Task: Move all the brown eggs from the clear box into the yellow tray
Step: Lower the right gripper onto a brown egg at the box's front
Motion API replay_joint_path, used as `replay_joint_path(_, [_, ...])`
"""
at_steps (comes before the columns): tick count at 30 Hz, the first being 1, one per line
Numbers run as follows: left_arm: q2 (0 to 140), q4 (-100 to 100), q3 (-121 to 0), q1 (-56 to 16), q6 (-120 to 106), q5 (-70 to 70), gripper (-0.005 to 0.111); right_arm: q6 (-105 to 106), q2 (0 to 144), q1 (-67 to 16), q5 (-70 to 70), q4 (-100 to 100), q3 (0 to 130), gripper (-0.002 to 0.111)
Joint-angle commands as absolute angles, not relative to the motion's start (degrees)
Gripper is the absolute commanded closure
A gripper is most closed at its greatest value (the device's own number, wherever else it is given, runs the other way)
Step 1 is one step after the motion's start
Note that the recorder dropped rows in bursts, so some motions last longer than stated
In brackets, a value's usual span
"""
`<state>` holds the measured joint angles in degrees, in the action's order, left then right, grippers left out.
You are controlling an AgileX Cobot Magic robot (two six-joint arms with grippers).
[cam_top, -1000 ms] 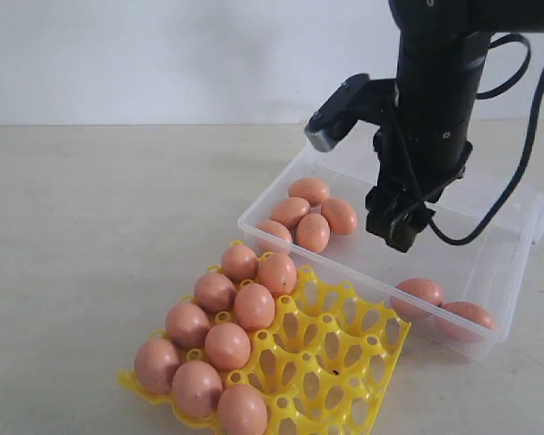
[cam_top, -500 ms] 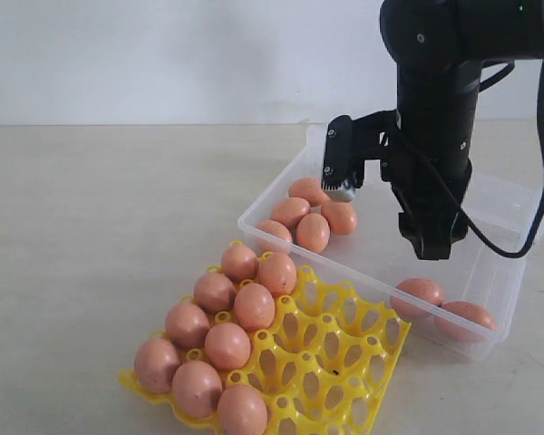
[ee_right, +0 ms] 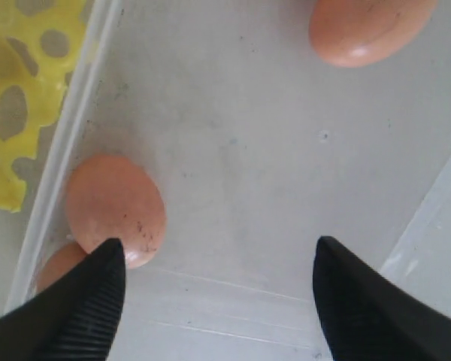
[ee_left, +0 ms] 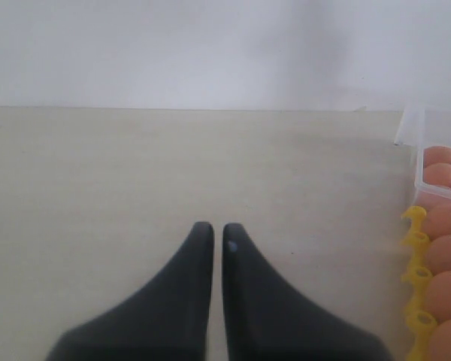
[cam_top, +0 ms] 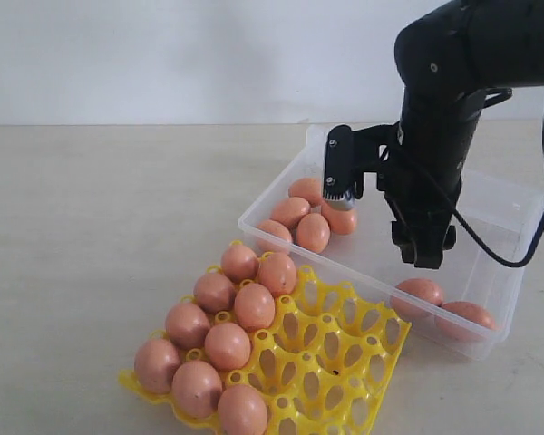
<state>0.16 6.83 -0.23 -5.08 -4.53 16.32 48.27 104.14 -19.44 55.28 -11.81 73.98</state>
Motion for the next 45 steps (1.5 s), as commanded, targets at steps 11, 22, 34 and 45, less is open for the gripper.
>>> replay_joint_path(11, [0.0, 6.66, 0.0, -5.38, -4.52, 16.12, 0.103, 61.16, 107.48, -13.03, 56.1, 1.41, 73.78, 0.046])
replay_joint_path(22, [0.0, 6.66, 0.0, -5.38, -4.52, 16.12, 0.103, 61.4, 111.57, -13.03, 57.02, 1.41, 73.78, 0.046])
replay_joint_path(34, [0.0, 6.66, 0.0, -5.38, -4.52, 16.12, 0.103, 60.89, 114.84, -13.03, 56.17, 1.41, 73.78, 0.046])
replay_joint_path(45, [0.0, 6.66, 0.0, -5.38, -4.52, 16.12, 0.103, 53.03, 116.58, -13.03, 55.26, 1.21, 73.78, 0.053])
